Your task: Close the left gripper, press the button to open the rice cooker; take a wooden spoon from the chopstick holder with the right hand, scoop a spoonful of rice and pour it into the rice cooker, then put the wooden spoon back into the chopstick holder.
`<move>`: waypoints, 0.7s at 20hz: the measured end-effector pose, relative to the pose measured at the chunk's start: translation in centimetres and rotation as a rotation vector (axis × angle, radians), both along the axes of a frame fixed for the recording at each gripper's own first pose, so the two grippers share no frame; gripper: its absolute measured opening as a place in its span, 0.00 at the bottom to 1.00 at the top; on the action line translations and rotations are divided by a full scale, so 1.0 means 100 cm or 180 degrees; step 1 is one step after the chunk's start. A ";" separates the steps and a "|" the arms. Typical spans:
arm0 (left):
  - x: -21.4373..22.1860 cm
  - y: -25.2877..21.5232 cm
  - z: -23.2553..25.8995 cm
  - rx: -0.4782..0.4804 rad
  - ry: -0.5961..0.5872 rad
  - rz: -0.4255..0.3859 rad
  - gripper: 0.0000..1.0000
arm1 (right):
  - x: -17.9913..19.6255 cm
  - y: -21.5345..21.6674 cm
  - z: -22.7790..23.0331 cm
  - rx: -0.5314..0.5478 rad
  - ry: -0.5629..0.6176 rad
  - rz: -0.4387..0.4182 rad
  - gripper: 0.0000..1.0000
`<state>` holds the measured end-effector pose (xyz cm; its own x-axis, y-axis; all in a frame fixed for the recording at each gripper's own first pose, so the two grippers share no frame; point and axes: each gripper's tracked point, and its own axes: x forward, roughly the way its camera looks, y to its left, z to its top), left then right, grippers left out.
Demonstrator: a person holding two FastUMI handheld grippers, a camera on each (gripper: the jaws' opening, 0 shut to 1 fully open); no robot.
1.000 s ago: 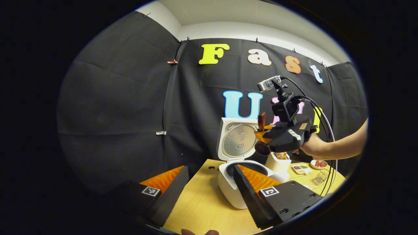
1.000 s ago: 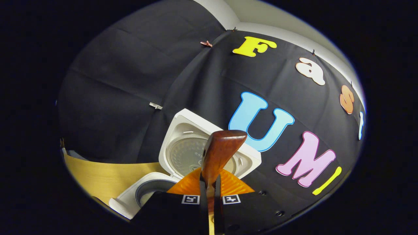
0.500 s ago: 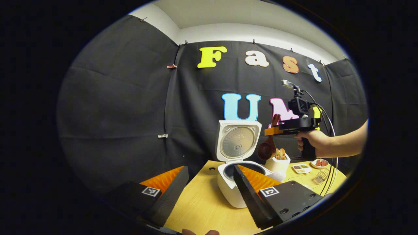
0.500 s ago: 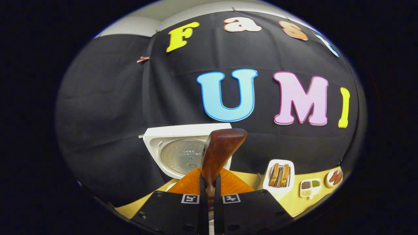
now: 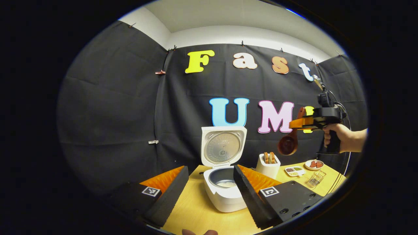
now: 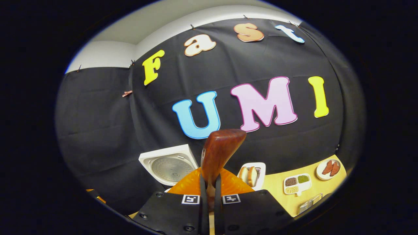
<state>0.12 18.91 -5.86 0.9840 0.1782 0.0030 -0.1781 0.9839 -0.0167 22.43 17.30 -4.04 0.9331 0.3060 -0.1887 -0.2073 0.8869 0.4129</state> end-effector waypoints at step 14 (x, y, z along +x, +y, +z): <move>0.018 -0.079 0.013 0.0141 0.0070 -0.0058 0.95 | -0.052 -0.207 -0.086 -0.0546 0.0285 -0.0437 0.11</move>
<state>1.92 10.97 -4.60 0.9870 0.1602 -0.0111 -0.1598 0.9867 0.0305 17.25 -3.44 -12.60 0.9410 0.1337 -0.3109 -0.0493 0.9630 0.2650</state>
